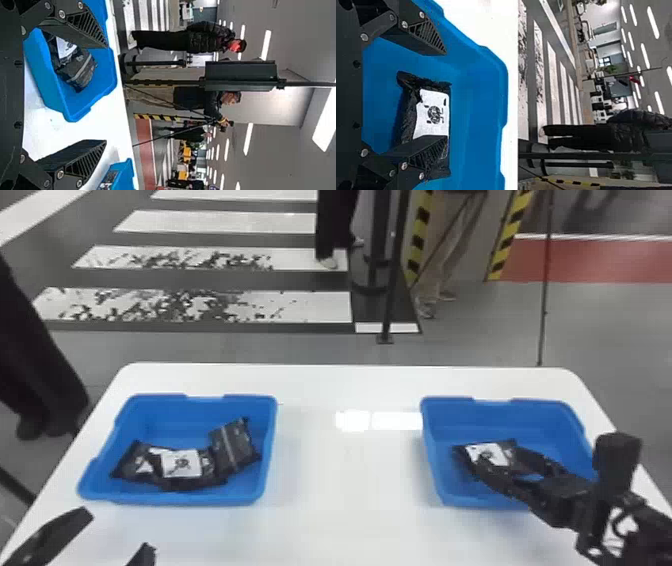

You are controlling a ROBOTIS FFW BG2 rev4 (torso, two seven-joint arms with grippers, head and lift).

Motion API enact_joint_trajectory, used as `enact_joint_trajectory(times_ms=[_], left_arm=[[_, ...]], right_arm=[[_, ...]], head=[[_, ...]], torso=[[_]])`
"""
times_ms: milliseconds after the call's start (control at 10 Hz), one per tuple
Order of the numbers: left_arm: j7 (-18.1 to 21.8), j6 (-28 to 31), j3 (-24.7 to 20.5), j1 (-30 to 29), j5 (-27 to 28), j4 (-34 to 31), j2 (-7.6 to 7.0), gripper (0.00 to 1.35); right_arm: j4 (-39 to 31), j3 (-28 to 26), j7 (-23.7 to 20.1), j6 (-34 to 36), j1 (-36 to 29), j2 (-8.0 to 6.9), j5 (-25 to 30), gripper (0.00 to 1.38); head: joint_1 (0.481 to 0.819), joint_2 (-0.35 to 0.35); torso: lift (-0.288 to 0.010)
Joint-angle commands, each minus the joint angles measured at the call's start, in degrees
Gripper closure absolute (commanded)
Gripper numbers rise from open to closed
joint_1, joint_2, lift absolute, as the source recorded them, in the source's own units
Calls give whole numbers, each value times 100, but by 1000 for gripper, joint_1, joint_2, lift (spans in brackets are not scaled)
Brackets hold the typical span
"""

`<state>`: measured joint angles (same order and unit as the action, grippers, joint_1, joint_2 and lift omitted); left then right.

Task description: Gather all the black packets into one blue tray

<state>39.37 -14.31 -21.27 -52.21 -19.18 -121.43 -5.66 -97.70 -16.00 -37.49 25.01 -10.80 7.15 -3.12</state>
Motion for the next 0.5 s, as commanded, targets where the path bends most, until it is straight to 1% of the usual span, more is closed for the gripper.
enact_joint_trajectory(times_ms=[0, 200, 400], left_arm=[[0, 25, 37, 47, -13, 28, -23, 193], [9, 25, 82, 47, -24, 42, -41, 193], [18, 53, 94, 61, -24, 56, -50, 193]], right_arm=[[510, 103, -30, 72, 392, 182, 4, 298], [819, 137, -30, 72, 589, 358, 72, 297], [932, 137, -21, 171, 701, 498, 244, 297]], head=[[695, -15], [695, -25], [695, -51]], torso=[[-110], [-110], [-110]])
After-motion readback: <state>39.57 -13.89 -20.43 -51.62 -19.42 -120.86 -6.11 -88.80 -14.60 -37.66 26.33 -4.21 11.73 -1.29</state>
